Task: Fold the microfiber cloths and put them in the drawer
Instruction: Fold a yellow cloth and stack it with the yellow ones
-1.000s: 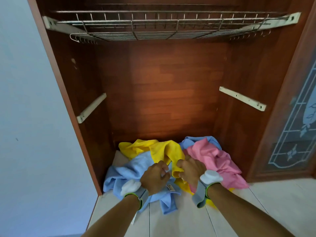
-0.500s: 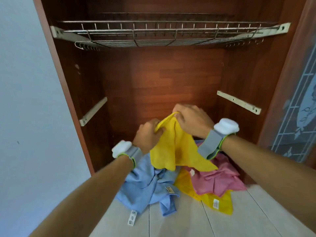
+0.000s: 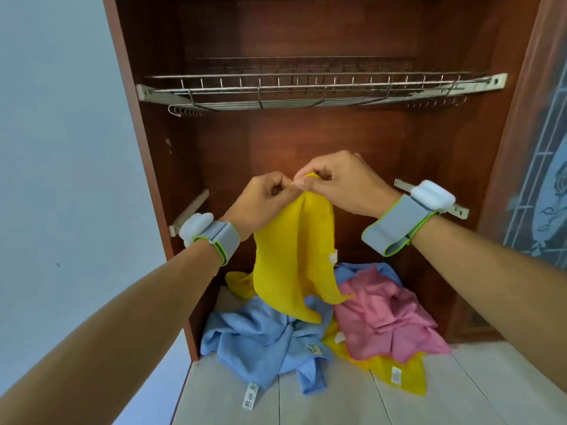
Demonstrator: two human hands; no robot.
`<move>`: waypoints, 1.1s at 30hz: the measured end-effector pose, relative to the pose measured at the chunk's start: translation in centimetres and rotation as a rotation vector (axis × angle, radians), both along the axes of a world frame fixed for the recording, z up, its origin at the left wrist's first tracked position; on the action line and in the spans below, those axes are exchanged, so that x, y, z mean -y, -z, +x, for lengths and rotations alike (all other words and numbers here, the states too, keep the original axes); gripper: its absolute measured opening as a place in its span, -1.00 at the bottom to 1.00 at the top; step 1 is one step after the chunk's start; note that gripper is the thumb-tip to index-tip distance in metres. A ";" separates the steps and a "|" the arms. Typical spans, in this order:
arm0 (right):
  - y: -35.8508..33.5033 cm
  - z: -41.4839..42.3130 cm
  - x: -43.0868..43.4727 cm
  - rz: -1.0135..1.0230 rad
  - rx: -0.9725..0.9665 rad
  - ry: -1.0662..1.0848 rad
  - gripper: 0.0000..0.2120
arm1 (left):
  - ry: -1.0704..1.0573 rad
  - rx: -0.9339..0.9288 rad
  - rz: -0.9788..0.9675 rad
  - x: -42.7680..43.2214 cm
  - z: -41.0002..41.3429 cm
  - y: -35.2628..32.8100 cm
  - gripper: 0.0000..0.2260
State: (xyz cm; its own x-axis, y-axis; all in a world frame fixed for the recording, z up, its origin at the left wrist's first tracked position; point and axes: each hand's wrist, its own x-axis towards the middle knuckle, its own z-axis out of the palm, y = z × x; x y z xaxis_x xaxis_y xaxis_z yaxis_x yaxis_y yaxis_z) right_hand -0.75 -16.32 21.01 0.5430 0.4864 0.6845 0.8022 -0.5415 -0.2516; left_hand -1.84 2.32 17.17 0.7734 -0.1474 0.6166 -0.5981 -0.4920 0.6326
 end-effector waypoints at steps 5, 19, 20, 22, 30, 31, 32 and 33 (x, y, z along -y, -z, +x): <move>1.8 0.9 2.5 -0.088 -0.048 0.109 -0.86 | 0.001 -0.350 0.533 -3.4 -1.0 1.9 -0.40; 2.9 1.4 7.9 0.357 -0.194 0.288 -0.76 | -0.148 -0.133 -0.181 -7.8 -1.8 1.4 -0.82; 3.5 1.1 7.9 0.426 -0.237 0.248 -0.76 | -0.137 -0.138 -0.203 -7.3 -2.3 1.7 -0.79; 5.1 0.2 7.9 0.519 -0.318 0.201 -0.77 | -0.110 -0.155 -0.257 -6.5 -3.3 3.1 -0.82; 20.5 -3.1 10.3 0.211 -0.645 0.226 -0.76 | -0.259 -0.323 0.102 -6.5 -7.7 19.6 -0.39; 22.7 -3.5 10.6 0.156 -0.679 0.230 -0.75 | -0.264 -0.342 0.099 -6.4 -8.5 21.7 -0.41; 24.7 -3.8 11.1 0.107 -0.723 0.225 -0.76 | -0.275 -0.360 0.099 -6.0 -9.5 23.2 -0.46; 26.2 -4.4 11.3 0.071 -0.774 0.202 -0.77 | -0.272 -0.389 0.107 -5.9 -10.3 24.7 -0.48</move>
